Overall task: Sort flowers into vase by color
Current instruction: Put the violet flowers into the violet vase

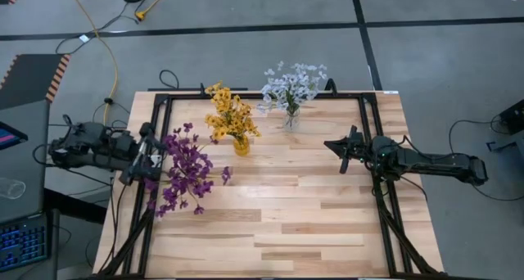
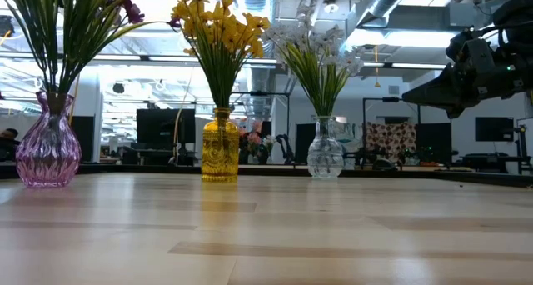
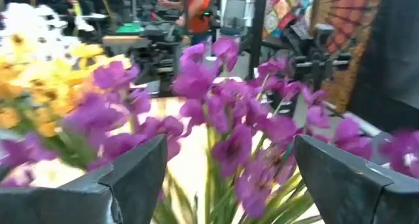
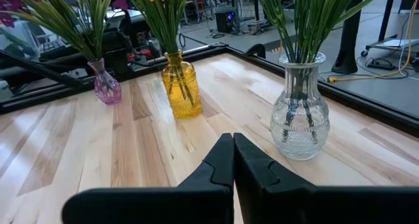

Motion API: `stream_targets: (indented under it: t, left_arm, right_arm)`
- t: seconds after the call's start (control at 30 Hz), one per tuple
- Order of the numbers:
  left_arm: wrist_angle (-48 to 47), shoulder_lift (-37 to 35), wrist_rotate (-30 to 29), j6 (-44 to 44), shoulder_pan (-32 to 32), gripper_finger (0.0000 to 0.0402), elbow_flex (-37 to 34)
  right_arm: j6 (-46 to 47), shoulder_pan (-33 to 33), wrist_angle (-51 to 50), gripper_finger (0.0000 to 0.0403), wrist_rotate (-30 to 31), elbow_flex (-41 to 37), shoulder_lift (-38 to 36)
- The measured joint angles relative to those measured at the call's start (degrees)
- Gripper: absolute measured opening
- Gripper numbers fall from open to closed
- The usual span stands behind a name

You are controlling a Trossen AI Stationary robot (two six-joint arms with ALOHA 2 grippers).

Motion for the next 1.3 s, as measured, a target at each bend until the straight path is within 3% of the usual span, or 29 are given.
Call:
stream_targets:
  t: [0.17, 0.5, 0.67, 1.0, 1.3]
  left_arm:
    - [-1.7, -3.5, -5.7, -0.4, 0.0, 0.0323, -1.6]
    - [0.8, -3.1, -11.5, -1.1, 0.0, 0.0323, -3.5]
    - [2.6, -1.8, -10.3, -0.7, 0.0, 0.0323, -4.6]
    - [28.8, -1.3, -11.9, 5.3, 0.0, 0.0323, -19.2]
    - [29.5, -2.9, -14.4, 2.6, 0.0, 0.0323, -20.1]
  right_arm:
    - [0.0, 0.0, 0.0, 0.0031, 0.0, 0.0, 0.0]
    - [0.0, 0.0, 0.0, 0.0031, 0.0, 0.0, 0.0]
    - [0.0, 0.0, -0.1, 0.0031, 0.0, 0.0, 0.0]
    - [0.0, 0.0, -0.1, 0.0031, 0.0, 0.0, 0.0]
    - [0.0, 0.0, -0.1, 0.0031, 0.0, 0.0, 0.0]
